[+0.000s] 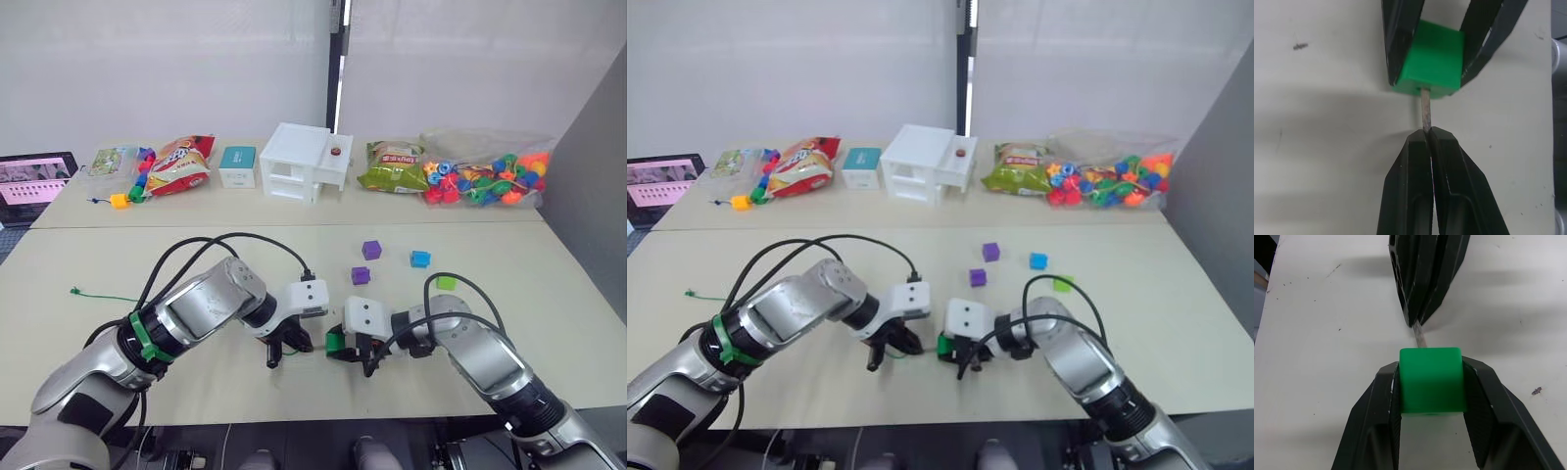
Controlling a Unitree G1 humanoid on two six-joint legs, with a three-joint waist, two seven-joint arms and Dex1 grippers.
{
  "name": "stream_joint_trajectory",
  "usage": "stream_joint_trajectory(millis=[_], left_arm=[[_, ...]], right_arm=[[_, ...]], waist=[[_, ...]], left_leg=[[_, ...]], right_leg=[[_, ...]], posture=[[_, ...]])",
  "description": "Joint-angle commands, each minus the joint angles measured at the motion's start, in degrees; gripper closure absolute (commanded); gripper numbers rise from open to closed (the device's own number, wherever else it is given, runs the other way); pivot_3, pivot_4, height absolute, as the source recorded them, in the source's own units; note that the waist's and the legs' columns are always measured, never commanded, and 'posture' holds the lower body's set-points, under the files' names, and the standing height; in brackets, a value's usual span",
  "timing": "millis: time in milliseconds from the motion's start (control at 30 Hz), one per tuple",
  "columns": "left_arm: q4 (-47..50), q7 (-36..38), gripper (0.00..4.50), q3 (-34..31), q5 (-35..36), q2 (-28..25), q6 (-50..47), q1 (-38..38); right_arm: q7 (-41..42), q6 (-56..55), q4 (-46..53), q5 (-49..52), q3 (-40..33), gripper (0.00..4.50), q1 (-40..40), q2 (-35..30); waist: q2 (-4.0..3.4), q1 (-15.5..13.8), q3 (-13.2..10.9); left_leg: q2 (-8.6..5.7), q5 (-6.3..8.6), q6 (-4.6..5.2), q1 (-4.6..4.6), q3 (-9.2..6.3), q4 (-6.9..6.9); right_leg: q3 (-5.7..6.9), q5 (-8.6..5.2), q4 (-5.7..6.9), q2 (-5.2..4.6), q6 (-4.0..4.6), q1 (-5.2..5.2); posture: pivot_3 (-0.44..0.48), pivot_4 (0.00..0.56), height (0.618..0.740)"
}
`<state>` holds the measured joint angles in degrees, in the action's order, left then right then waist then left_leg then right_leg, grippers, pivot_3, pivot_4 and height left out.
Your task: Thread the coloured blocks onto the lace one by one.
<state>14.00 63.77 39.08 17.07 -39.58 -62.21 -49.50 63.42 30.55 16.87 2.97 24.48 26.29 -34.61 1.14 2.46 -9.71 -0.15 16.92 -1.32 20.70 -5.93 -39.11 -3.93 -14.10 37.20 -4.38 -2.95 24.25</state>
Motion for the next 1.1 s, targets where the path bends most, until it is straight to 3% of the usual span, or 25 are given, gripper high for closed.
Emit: stream_joint_trajectory(millis=[33,333,367,567,667,867,1100], left_arm=[[0.2,-0.5,4.5,-1.9,0.6,2.1,1.5,0.9],[-4.1,-1.5,4.5,-6.8,-0.2,6.4,14.0,7.5],[-4.6,-1.9,3.83,-8.0,-0.4,6.6,15.7,8.1],[-5.6,1.2,1.89,-15.0,2.0,4.8,19.2,11.1],[-5.5,3.2,0.9,-19.0,2.3,2.7,26.1,14.8],[-6.8,6.0,0.9,-20.9,-0.5,0.5,38.0,21.9],[-15.2,1.6,0.9,-18.4,-9.7,2.8,49.8,23.8]], right_arm=[[-0.4,0.4,2.5,0.8,0.4,3.31,0.1,0.3],[-1.5,1.5,2.8,0.9,0.0,3.31,0.1,0.9],[-1.7,1.7,2.9,0.9,0.0,3.31,0.0,0.9],[-2.4,2.7,3.6,1.1,-0.5,3.31,-1.1,0.1],[-2.8,2.7,3.8,1.3,-0.8,3.31,-1.8,-0.5],[-3.2,3.0,3.8,1.5,-1.1,3.31,-2.0,-1.0],[-3.5,3.7,4.2,1.6,-1.1,3.31,-1.8,-0.9]], waist=[[0.0,0.0,0.0],[0.01,-0.4,0.0],[0.01,-0.4,0.0],[0.01,-0.2,0.0],[0.0,-0.1,0.0],[0.0,-0.1,0.0],[0.0,-0.4,0.0]], left_leg=[[0.0,0.0,0.0,0.0,0.0,0.0],[-0.01,0.0,-0.01,-0.06,0.0,-0.02],[-0.01,0.0,-0.01,-0.06,0.0,-0.05],[-0.01,0.0,0.0,-0.06,0.0,-0.09],[-0.01,0.0,0.0,-0.05,0.0,-0.09],[0.01,0.0,0.01,-0.05,0.0,-0.05],[0.0,0.0,0.01,-0.06,0.02,-0.06]], right_leg=[[0.0,0.0,0.0,0.0,0.0,0.0],[0.0,0.0,0.0,-0.03,0.0,-0.08],[0.01,0.01,-0.02,-0.03,-0.01,-0.11],[0.01,0.01,0.03,-0.02,-0.01,-0.07],[0.01,0.01,0.02,-0.02,-0.01,-0.06],[0.0,0.01,0.0,-0.03,-0.01,-0.03],[0.01,0.01,-0.02,-0.03,-0.01,-0.08]], posture=[[0.0,0.15,0.74],[0.0,0.15,0.74],[0.0,0.15,0.74],[0.0,0.15,0.74],[0.0,0.15,0.74],[0.0,0.15,0.74],[0.0,0.15,0.74]])
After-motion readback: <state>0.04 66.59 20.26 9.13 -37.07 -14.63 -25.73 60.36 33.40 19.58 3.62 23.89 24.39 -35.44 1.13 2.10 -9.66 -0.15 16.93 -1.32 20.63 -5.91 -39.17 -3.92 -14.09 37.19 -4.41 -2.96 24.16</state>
